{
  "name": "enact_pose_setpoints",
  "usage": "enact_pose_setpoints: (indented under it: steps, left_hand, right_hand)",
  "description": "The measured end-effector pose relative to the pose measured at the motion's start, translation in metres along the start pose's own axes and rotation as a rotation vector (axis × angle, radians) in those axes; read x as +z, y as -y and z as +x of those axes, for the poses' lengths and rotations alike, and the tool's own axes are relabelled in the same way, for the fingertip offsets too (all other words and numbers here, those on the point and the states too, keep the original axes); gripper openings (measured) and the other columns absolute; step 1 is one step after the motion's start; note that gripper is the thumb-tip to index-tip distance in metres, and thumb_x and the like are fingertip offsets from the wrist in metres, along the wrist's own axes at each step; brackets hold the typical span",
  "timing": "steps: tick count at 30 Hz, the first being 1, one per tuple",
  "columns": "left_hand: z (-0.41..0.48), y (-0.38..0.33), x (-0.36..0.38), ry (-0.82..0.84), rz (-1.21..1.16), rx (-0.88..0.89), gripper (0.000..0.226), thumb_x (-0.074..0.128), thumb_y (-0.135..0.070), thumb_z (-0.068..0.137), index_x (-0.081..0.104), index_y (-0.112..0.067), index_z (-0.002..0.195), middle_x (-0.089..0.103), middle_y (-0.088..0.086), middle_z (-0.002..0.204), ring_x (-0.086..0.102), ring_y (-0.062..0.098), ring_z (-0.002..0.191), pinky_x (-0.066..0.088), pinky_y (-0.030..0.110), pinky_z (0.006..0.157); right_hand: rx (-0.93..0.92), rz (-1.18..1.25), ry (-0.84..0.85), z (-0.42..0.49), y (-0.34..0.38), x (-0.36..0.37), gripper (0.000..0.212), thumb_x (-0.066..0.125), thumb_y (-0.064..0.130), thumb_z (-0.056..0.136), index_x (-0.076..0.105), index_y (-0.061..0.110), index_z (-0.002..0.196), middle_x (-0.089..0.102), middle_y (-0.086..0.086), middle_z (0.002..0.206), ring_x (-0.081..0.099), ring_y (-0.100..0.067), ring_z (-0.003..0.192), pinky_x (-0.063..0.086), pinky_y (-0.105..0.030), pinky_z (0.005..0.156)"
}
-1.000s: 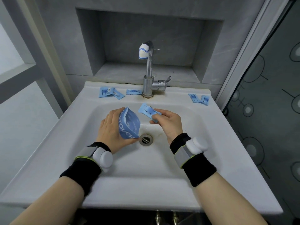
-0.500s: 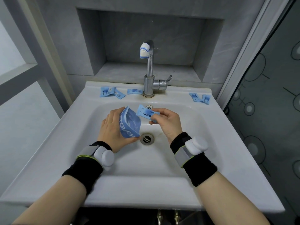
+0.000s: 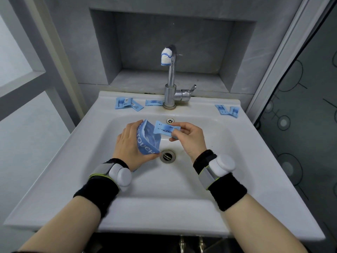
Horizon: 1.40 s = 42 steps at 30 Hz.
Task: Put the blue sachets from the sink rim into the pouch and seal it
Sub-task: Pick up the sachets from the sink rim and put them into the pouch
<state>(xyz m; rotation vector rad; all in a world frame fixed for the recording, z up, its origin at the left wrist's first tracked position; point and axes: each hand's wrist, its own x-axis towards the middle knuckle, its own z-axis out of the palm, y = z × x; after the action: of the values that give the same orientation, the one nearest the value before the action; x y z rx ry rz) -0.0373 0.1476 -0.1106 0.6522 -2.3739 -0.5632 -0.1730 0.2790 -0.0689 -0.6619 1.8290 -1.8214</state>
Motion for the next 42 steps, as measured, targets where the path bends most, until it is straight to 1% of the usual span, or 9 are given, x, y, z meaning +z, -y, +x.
enact_pose_setpoints:
  steps: [6,9,14,19,22,25,30,36,42]
  left_hand:
    - [0.0,0.0,0.0,0.013,-0.004,-0.007,0.11,0.082,-0.062,0.05,0.032,-0.022,0.139,0.042,-0.005,0.13,0.044,0.016,0.116,0.039,0.038,0.098]
    - [0.0,0.0,-0.001,0.022,0.004,0.002,0.109,0.082,-0.062,0.051,0.032,-0.021,0.139,0.042,-0.004,0.13,0.045,0.018,0.116,0.04,0.041,0.098]
    - [0.0,0.0,-0.002,0.039,0.016,0.025,0.109,0.082,-0.061,0.051,0.033,-0.02,0.139,0.043,-0.003,0.129,0.046,0.018,0.115,0.04,0.041,0.098]
    - [0.0,-0.001,0.0,0.06,0.049,0.077,0.108,0.083,-0.06,0.051,0.035,-0.018,0.139,0.045,-0.001,0.129,0.048,0.019,0.115,0.038,0.038,0.099]
    - [0.0,-0.001,0.001,0.059,0.071,0.097,0.108,0.082,-0.061,0.05,0.035,-0.02,0.138,0.046,-0.002,0.128,0.048,0.019,0.114,0.038,0.037,0.097]
    - [0.001,-0.001,0.001,0.065,0.099,0.121,0.109,0.081,-0.063,0.049,0.034,-0.02,0.138,0.047,0.0,0.127,0.049,0.02,0.114,0.04,0.038,0.096]
    - [0.001,-0.003,-0.001,0.071,0.136,0.164,0.11,0.083,-0.06,0.05,0.036,-0.015,0.139,0.048,0.002,0.131,0.048,0.022,0.118,0.039,0.04,0.098]
    - [0.001,-0.007,-0.003,0.101,0.166,0.158,0.111,0.082,-0.061,0.051,0.036,-0.014,0.14,0.047,0.003,0.134,0.045,0.022,0.121,0.036,0.041,0.103]
    - [0.001,-0.008,-0.003,0.104,0.174,0.166,0.111,0.081,-0.063,0.052,0.037,-0.013,0.14,0.047,0.004,0.134,0.045,0.024,0.122,0.035,0.043,0.103]
  right_hand:
    - [0.01,0.008,-0.014,0.0,0.001,-0.001,0.022,0.063,-0.002,0.08,0.067,0.006,0.101,0.072,-0.01,0.092,0.068,-0.01,0.056,0.051,-0.014,0.056]
    - [0.0,0.011,-0.01,0.0,0.001,0.0,0.02,0.063,-0.004,0.08,0.068,0.006,0.097,0.072,-0.01,0.089,0.068,-0.01,0.056,0.05,-0.014,0.054]
    - [-0.048,-0.04,0.013,-0.002,-0.001,0.001,0.02,0.065,-0.004,0.077,0.07,0.011,0.09,0.073,-0.008,0.085,0.069,-0.016,0.058,0.05,-0.015,0.056]
    - [-0.099,-0.102,0.075,-0.003,-0.004,0.001,0.024,0.068,-0.003,0.075,0.072,0.019,0.086,0.074,-0.005,0.083,0.071,-0.018,0.067,0.053,-0.018,0.061]
    - [-0.101,-0.145,0.094,-0.002,-0.006,0.001,0.023,0.072,0.002,0.073,0.073,0.02,0.087,0.075,-0.001,0.084,0.072,-0.017,0.074,0.057,-0.025,0.069]
    - [-0.107,-0.166,0.124,-0.001,-0.009,0.001,0.021,0.075,0.005,0.074,0.073,0.019,0.09,0.075,0.003,0.086,0.072,-0.012,0.081,0.058,-0.025,0.074]
    - [-0.116,-0.163,0.15,-0.001,-0.011,0.0,0.021,0.079,0.007,0.073,0.073,0.014,0.092,0.075,0.004,0.086,0.072,-0.008,0.081,0.056,-0.018,0.071]
    - [-0.109,-0.193,0.164,0.0,-0.012,-0.001,0.024,0.081,0.009,0.072,0.073,0.009,0.094,0.075,-0.001,0.089,0.072,-0.012,0.082,0.058,-0.023,0.074]
    - [-0.132,-0.226,0.191,-0.001,-0.014,0.0,0.02,0.078,0.006,0.074,0.075,0.011,0.093,0.076,0.0,0.091,0.072,-0.013,0.082,0.059,-0.031,0.079]
